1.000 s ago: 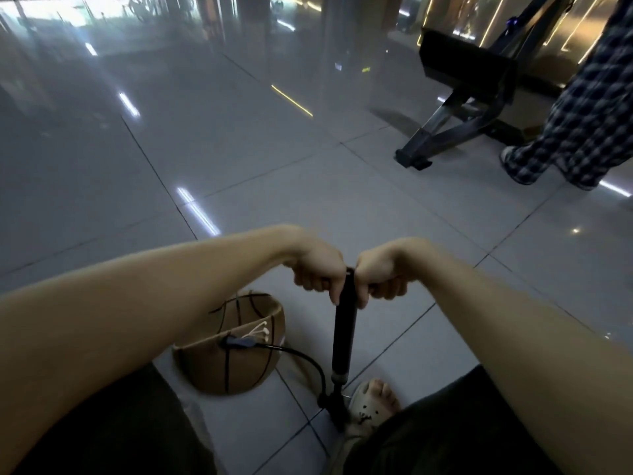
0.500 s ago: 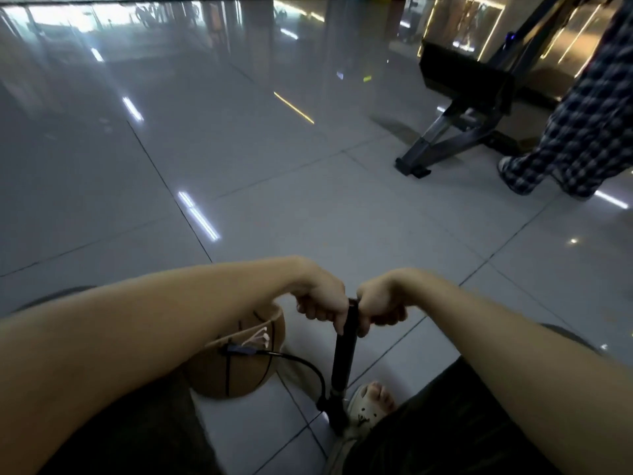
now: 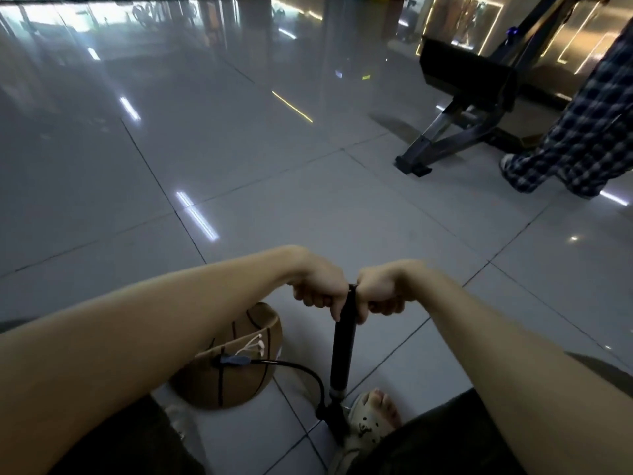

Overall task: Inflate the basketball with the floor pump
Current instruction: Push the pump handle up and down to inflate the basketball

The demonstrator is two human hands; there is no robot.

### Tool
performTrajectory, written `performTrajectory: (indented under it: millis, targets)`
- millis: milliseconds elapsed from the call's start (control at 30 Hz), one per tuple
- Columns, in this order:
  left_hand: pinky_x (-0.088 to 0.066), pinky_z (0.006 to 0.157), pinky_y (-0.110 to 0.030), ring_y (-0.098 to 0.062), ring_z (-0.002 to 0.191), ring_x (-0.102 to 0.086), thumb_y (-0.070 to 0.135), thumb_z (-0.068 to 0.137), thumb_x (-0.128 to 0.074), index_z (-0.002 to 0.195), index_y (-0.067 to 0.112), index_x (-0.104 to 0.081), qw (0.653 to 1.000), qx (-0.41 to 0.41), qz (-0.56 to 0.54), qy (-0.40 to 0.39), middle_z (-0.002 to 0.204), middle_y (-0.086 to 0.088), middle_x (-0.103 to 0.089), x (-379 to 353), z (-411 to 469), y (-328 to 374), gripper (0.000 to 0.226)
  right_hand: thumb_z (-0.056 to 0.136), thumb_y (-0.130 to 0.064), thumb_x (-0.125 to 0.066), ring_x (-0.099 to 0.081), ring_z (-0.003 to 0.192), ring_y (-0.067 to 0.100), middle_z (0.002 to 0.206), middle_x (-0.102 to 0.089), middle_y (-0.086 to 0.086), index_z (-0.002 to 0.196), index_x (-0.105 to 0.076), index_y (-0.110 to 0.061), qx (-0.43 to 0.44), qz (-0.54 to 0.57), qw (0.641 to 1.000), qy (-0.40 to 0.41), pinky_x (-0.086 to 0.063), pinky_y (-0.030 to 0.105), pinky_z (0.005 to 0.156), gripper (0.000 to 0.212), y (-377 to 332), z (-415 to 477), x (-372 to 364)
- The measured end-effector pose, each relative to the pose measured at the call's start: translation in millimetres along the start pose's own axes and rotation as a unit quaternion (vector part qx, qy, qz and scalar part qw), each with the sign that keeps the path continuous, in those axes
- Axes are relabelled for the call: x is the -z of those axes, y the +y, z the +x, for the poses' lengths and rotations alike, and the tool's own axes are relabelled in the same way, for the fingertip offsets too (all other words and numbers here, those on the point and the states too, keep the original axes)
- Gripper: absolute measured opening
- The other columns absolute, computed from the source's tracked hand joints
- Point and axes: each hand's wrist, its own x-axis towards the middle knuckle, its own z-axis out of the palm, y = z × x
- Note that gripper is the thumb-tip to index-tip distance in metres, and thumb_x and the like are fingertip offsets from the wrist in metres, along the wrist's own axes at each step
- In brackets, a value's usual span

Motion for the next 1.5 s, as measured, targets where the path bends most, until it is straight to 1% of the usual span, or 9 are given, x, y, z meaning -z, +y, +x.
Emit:
performTrajectory:
  millis: [100, 233, 433, 533, 667, 800, 1133, 1300, 1500]
  targets:
    - [-0.017, 0.051, -0.029, -0.016, 0.047, -0.024, 0.011, 0.083, -0.069, 0.062, 0.02, -0.044, 1.0, 0.001, 0.001, -0.017, 0.053, 0.002, -0.033, -24, 28, -14, 0.034, 0.078, -0.003, -0.067, -0.022, 0.047, 0.017, 0.054, -0.031, 0.001, 0.074, -0.059, -0.01, -0.004, -0.001, 0.999, -0.032, -0.018, 0.027, 0.05, 0.011, 9, 24, -21]
    - [-0.022, 0.05, -0.028, -0.017, 0.046, -0.029, 0.014, 0.081, -0.07, 0.066, 0.017, -0.049, 1.0, 0.006, 0.016, -0.005, 0.056, 0.0, -0.039, -57, 41, -18, 0.026, 0.082, -0.003, -0.065, -0.022, 0.047, 0.017, 0.053, -0.031, 0.001, 0.08, -0.06, -0.009, -0.022, -0.033, 0.998, -0.051, -0.019, 0.028, 0.051, 0.007, 14, 32, -51]
    - [-0.021, 0.049, -0.025, -0.016, 0.045, -0.029, 0.017, 0.087, -0.07, 0.064, 0.02, -0.047, 1.0, 0.019, 0.013, 0.002, 0.054, 0.001, -0.037, -18, -22, 4, 0.033, 0.086, -0.011, -0.067, -0.022, 0.046, 0.016, 0.056, -0.03, 0.0, 0.071, -0.049, -0.016, -0.044, -0.063, 0.995, -0.061, -0.018, 0.025, 0.047, 0.024, -14, -16, -7]
    - [-0.016, 0.049, -0.025, -0.014, 0.044, -0.025, 0.017, 0.09, -0.07, 0.06, 0.022, -0.044, 0.999, -0.004, -0.02, 0.034, 0.053, 0.003, -0.033, 32, -75, 19, 0.04, 0.086, -0.009, -0.067, -0.02, 0.046, 0.014, 0.055, -0.028, -0.001, 0.066, -0.045, -0.018, -0.015, -0.036, 0.999, -0.018, -0.015, 0.023, 0.047, 0.031, -38, -67, 44]
    - [-0.011, 0.054, -0.03, -0.015, 0.051, -0.016, 0.015, 0.092, -0.067, 0.061, 0.023, -0.039, 0.998, -0.03, -0.022, 0.052, 0.057, 0.003, -0.025, 65, -107, 31, 0.042, 0.087, -0.011, -0.067, -0.016, 0.054, 0.014, 0.061, -0.025, -0.001, 0.063, -0.041, -0.021, 0.012, -0.016, 0.999, -0.025, -0.012, 0.028, 0.051, 0.036, -49, -105, 81]
    - [-0.013, 0.05, -0.027, -0.014, 0.046, -0.018, 0.013, 0.091, -0.066, 0.059, 0.024, -0.038, 1.0, 0.009, -0.004, -0.007, 0.054, 0.004, -0.026, 29, -50, 15, 0.044, 0.086, -0.007, -0.065, -0.016, 0.049, 0.015, 0.056, -0.023, -0.001, 0.062, -0.037, -0.02, -0.024, -0.041, 0.998, -0.039, -0.012, 0.027, 0.05, 0.04, -27, -49, 36]
    - [-0.017, 0.05, -0.027, -0.015, 0.045, -0.024, 0.014, 0.086, -0.068, 0.06, 0.021, -0.041, 0.998, 0.039, 0.005, -0.043, 0.052, 0.002, -0.033, -59, 38, -14, 0.038, 0.085, -0.005, -0.066, -0.022, 0.048, 0.017, 0.055, -0.029, 0.001, 0.084, -0.059, -0.009, -0.041, -0.035, 0.996, -0.067, -0.019, 0.03, 0.051, 0.007, 15, 28, -53]
    - [-0.019, 0.051, -0.028, -0.016, 0.045, -0.026, 0.017, 0.088, -0.069, 0.061, 0.021, -0.042, 0.997, 0.054, 0.045, -0.034, 0.052, 0.002, -0.034, -56, 4, -2, 0.039, 0.089, -0.014, -0.065, -0.023, 0.05, 0.018, 0.06, -0.03, 0.002, 0.081, -0.054, -0.013, -0.057, -0.082, 0.994, -0.055, -0.021, 0.029, 0.051, 0.013, 0, 2, -54]
    - [-0.016, 0.051, -0.029, -0.015, 0.048, -0.024, 0.014, 0.09, -0.068, 0.067, 0.02, -0.049, 1.0, -0.002, 0.004, 0.024, 0.056, 0.003, -0.032, 24, -94, 33, 0.031, 0.088, -0.011, -0.065, -0.02, 0.045, 0.015, 0.055, -0.027, -0.001, 0.069, -0.043, -0.018, -0.01, -0.021, 1.0, 0.007, -0.016, 0.023, 0.048, 0.03, -31, -89, 31]
